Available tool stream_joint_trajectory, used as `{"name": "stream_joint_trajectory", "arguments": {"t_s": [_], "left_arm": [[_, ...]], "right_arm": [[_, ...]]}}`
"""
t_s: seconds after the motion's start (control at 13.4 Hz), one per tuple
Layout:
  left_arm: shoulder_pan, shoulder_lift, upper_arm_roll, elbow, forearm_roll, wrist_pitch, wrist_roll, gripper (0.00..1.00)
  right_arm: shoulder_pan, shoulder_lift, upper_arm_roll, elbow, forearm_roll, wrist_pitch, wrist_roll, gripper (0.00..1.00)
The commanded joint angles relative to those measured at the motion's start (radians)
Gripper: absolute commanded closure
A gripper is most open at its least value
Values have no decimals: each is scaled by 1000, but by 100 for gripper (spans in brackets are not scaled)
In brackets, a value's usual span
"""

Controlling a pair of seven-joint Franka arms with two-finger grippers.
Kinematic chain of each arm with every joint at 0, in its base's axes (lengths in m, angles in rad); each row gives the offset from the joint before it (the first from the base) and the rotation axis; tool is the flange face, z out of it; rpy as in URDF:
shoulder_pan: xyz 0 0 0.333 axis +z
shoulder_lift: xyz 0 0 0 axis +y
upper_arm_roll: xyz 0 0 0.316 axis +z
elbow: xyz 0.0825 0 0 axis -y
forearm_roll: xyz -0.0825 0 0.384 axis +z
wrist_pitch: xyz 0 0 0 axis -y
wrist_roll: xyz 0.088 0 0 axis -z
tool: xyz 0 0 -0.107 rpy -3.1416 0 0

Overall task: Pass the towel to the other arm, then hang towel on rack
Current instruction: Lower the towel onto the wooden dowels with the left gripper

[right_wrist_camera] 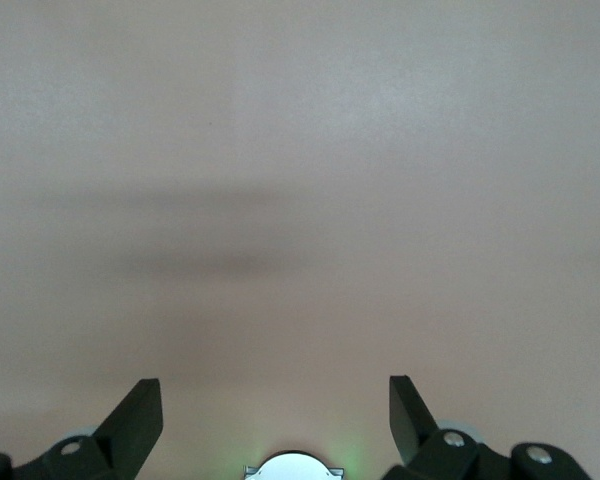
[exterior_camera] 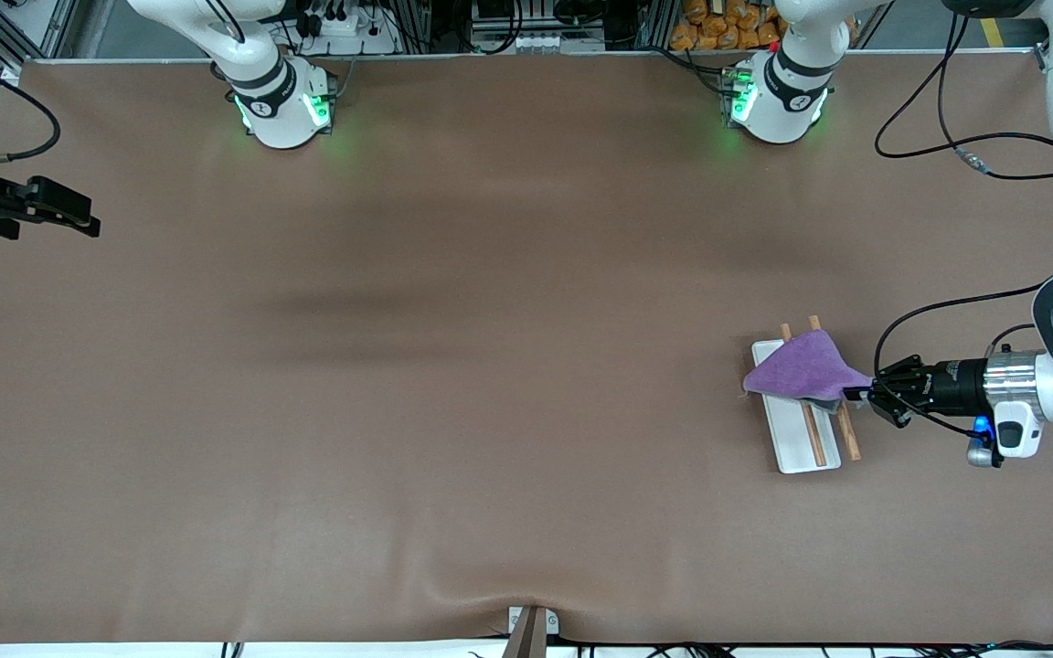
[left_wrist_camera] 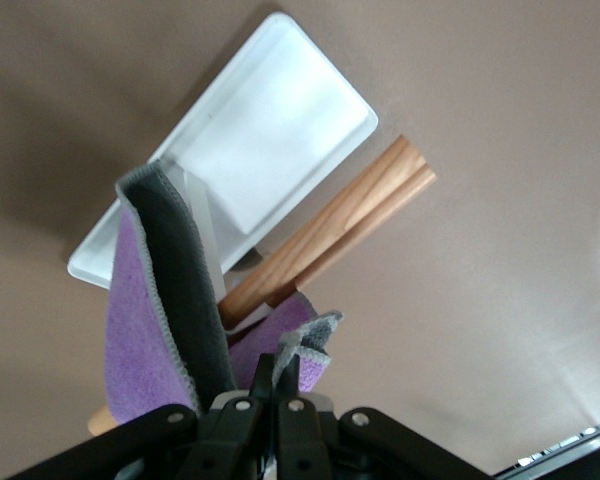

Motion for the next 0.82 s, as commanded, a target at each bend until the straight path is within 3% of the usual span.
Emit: {"name": "stream_joint_trajectory", "arguments": {"t_s": [0.0, 0.07, 0.15, 0.22, 0.3, 0.37, 0.75], "left_arm": [[5, 26, -5, 49, 22, -3, 14, 100], [5, 26, -5, 52, 22, -2, 14, 100], [5, 26, -5, 61, 23, -2, 14, 93], [5, 26, -5, 61, 23, -2, 15, 61], [5, 18, -5, 61, 34, -3, 20, 19], [3, 9, -7, 61, 61, -3, 20, 0], [-4, -90, -19, 63, 169, -24, 21, 0]], "right_arm": [[10, -13, -5, -7, 4, 4, -5, 0], [10, -13, -5, -7, 4, 4, -5, 0], [10, -12, -5, -7, 4, 4, -5, 0], [10, -12, -5, -7, 4, 4, -5, 0], [10, -12, -5, -7, 4, 5, -5, 0], [10, -12, -5, -7, 4, 7, -5, 0], [13, -13, -6, -9, 1, 16, -5, 0]]}}
